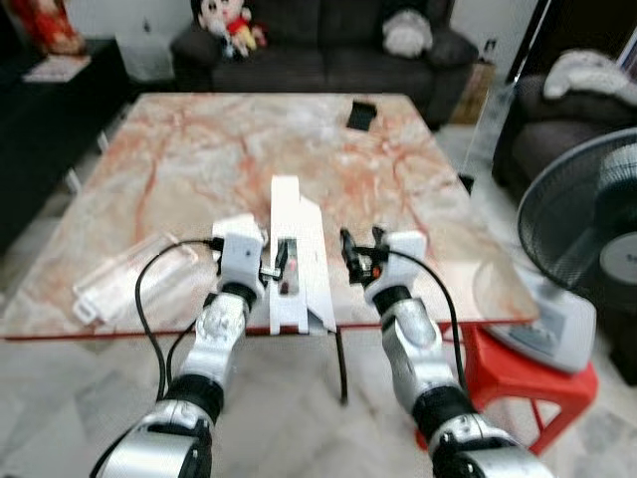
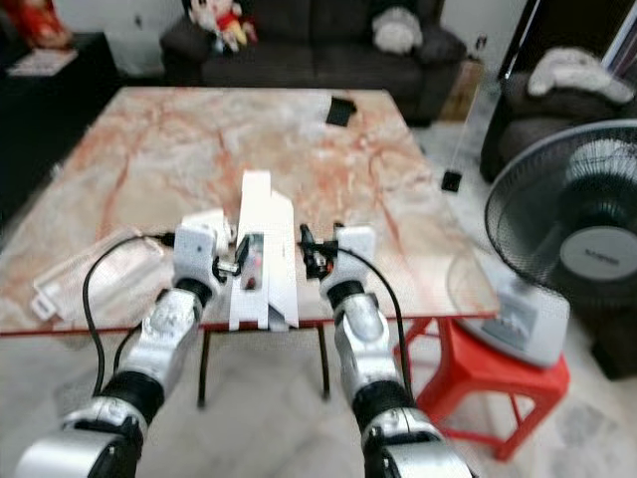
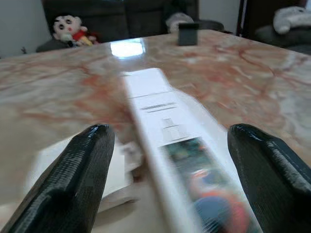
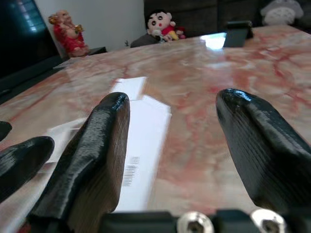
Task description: Picking trash to rubbish bin
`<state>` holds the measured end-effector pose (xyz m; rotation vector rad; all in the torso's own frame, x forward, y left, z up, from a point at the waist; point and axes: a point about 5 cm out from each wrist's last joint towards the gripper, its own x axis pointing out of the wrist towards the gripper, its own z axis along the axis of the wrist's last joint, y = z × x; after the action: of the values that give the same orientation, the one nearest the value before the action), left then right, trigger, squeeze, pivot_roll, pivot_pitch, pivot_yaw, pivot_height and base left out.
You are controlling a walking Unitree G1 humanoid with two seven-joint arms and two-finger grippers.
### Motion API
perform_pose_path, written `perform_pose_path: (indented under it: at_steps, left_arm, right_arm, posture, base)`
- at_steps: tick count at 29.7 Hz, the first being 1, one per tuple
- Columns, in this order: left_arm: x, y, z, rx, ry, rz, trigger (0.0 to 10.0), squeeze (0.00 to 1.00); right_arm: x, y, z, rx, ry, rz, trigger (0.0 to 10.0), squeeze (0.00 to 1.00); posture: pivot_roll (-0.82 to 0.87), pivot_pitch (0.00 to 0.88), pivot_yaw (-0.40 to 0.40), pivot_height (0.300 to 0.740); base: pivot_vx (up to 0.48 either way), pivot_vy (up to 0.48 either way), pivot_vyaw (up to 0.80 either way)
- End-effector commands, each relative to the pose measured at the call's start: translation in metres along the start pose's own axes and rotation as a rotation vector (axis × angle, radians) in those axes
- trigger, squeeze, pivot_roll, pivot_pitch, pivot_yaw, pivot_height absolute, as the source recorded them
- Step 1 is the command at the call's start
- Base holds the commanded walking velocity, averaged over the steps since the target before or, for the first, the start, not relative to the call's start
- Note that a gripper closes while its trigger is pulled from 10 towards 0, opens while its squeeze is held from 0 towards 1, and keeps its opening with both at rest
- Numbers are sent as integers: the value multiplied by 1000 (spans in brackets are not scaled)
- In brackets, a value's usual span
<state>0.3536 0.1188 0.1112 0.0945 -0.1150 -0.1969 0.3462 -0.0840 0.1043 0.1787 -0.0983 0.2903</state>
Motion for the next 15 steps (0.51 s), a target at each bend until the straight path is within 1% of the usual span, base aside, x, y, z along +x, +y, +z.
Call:
perform_pose_path:
  at_steps: [1,2,7,9,13,14,15]
  left_arm:
    - [5,-8,9,-5,-34,-18,10000,0]
    - [5,-8,9,-5,-34,-18,10000,0]
    - [6,-5,14,0,-58,-3,10000,0]
    - [6,-1,14,8,-54,26,10000,0]
    - [7,4,15,17,-51,47,10000,0]
    - [9,11,18,17,-53,87,10000,0]
    - [9,11,18,17,-53,87,10000,0]
  right_arm:
    - [0,-8,2,-11,-1,-20,10000,0]
    - [0,-8,2,-11,-1,-20,10000,0]
    - [0,-7,1,-13,9,-11,10000,0]
    - [1,-6,1,-15,13,-5,10000,0]
    - [1,-6,1,-15,13,-5,10000,0]
    - [0,-7,0,-16,17,-6,10000,0]
    - [0,-7,0,-16,17,-6,10000,0]
  posture:
    - [11,0,-22,740]
    - [11,0,-22,740]
    - [18,0,-26,740]
    - [18,0,-25,740]
    - [19,0,-26,740]
    - [19,0,-27,740]
    - [19,0,-27,740]
  base:
    - [277,0,0]
    - [277,0,0]
    - [0,0,0]
    - [0,0,0]
    - [0,0,0]
    - [0,0,0]
    - [0,0,0]
